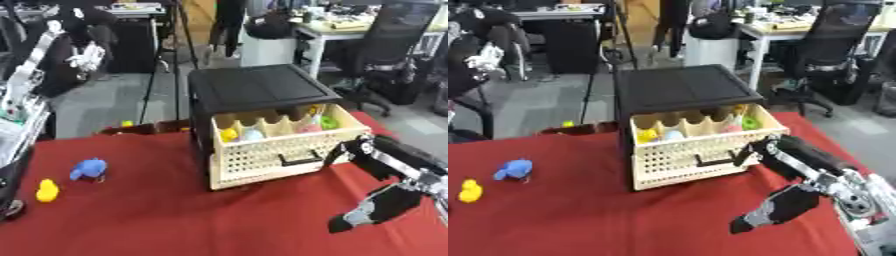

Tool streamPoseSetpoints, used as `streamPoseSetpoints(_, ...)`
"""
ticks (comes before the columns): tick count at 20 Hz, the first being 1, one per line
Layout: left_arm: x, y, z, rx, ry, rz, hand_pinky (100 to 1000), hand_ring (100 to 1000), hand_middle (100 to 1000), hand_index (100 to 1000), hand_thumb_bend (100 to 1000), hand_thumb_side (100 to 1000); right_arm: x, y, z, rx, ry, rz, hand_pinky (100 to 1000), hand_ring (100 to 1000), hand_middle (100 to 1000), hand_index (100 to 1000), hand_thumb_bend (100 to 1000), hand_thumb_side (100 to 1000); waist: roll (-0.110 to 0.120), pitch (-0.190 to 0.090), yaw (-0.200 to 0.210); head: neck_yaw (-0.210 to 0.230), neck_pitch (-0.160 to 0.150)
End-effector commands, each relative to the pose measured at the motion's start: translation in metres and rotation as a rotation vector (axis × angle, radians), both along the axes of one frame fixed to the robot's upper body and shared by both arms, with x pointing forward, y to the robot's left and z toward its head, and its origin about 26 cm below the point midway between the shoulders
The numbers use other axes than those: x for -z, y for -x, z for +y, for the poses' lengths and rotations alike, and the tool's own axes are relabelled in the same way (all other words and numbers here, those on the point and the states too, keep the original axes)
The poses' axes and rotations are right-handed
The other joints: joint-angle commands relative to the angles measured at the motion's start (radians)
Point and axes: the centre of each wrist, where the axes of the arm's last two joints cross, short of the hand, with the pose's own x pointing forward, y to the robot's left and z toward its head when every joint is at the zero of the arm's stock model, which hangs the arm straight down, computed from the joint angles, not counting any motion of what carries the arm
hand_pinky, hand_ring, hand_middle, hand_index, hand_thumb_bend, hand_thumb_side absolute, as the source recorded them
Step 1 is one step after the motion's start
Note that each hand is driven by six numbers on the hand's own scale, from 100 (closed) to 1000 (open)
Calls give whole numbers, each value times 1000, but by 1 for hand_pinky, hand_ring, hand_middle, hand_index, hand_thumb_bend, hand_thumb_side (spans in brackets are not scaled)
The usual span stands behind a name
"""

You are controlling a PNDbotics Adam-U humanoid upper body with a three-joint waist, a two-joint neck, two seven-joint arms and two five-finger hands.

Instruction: Pick up objects from table and place into drawer.

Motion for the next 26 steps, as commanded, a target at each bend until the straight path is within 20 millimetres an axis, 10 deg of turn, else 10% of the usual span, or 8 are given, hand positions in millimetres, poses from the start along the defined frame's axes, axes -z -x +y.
streamPoseSetpoints(1, -14, 15, 14, -12, 3, -29, 385, 424, 501, 767, 100, 608, -3, -4, -13, 58, 36, -21, 155, 100, 100, 690, 1000, 523, 2, -12, 13, -12, 8)
streamPoseSetpoints(11, 7, 44, 41, -75, 34, 38, 377, 419, 500, 774, 100, 632, 19, -12, -25, 113, 67, 40, 157, 100, 100, 563, 1000, 478, 4, -3, 73, -31, 22)
streamPoseSetpoints(26, 38, 61, 56, -121, 67, 115, 369, 413, 496, 779, 100, 658, 55, -24, -34, 187, 100, 172, 161, 100, 100, 618, 1000, 409, 19, -6, 135, -48, 31)
